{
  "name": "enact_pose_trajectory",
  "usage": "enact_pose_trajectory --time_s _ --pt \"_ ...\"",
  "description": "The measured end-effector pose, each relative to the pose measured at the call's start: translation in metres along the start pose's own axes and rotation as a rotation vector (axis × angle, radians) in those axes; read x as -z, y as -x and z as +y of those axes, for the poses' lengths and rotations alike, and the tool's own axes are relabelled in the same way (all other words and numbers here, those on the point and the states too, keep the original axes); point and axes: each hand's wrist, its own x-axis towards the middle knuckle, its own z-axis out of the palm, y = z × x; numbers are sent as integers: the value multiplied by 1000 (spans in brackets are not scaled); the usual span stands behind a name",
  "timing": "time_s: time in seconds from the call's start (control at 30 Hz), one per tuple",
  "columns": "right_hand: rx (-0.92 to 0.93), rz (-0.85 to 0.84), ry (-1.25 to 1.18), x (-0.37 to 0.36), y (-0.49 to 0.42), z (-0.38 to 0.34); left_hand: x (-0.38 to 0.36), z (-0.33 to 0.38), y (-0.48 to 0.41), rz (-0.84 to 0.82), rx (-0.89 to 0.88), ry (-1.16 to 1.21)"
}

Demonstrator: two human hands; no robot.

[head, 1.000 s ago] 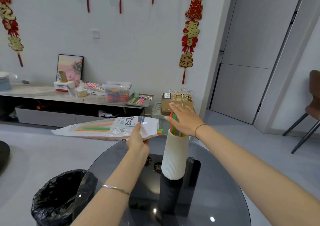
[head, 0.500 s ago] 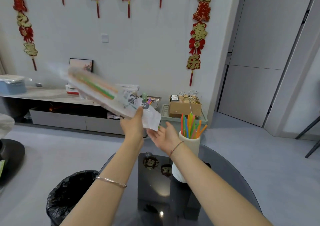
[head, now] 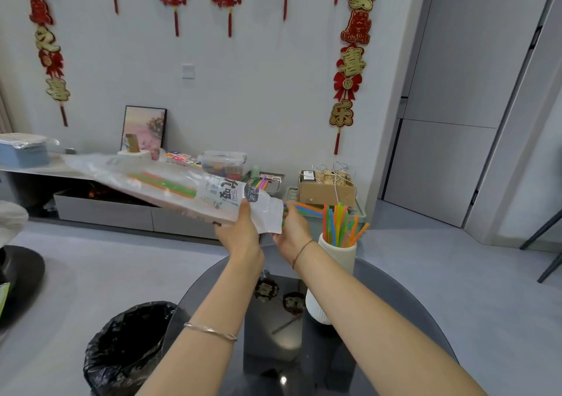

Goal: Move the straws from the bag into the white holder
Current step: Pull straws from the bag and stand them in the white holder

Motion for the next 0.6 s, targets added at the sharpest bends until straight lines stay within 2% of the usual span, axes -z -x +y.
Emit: enact_pose_trajectory --time_s 0.13,0.27,0.6 --pt "33 39 5 -1 -3 -3 6 -5 -1 85 148 33" --pt "13 46 -4 6 -2 9 20 -11 -6 113 197 31" --pt "93 -127 118 22 -7 12 34 -11 -13 146 278 94"
